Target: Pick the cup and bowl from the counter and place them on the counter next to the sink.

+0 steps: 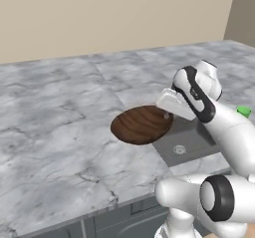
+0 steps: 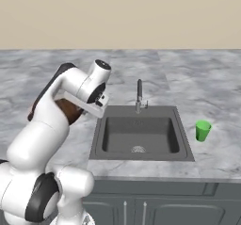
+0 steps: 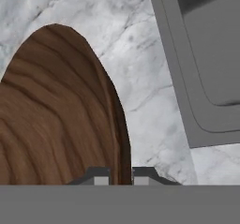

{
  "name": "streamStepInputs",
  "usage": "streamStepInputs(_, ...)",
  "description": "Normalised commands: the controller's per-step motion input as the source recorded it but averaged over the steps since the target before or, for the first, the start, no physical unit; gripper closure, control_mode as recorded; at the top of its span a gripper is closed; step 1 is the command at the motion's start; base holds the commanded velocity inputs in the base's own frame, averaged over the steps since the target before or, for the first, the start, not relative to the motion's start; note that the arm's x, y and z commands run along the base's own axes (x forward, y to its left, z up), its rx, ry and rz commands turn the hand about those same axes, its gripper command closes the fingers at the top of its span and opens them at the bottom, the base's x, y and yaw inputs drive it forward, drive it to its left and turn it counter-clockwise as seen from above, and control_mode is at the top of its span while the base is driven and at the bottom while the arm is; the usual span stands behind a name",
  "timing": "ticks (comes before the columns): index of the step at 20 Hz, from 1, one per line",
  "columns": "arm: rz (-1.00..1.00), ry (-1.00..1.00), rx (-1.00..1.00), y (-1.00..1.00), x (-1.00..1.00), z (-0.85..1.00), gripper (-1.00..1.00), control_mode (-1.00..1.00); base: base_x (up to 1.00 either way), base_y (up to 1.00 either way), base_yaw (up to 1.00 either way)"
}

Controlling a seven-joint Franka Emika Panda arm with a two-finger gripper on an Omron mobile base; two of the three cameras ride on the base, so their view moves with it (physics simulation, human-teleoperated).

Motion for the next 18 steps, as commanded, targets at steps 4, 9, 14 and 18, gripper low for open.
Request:
streamStepInputs(4, 0.0, 0.14, -0.05, 0.0, 0.01, -0.19, 1.0, -1.0, 0.0, 0.0, 0.0)
streamStepInputs(9, 0.0, 0.07, -0.06, 0.01, 0.08, -0.34, 1.0, -1.0, 0.0, 0.0, 0.0)
streamStepInputs(14, 0.0, 0.02, -0.02, 0.0, 0.45, -0.35, 1.0, -1.0, 0.0, 0.0, 0.0)
streamStepInputs(18, 0.0, -0.09, 0.0, 0.06, 0.44, -0.36, 1.0, -1.0, 0.0, 0.0, 0.0)
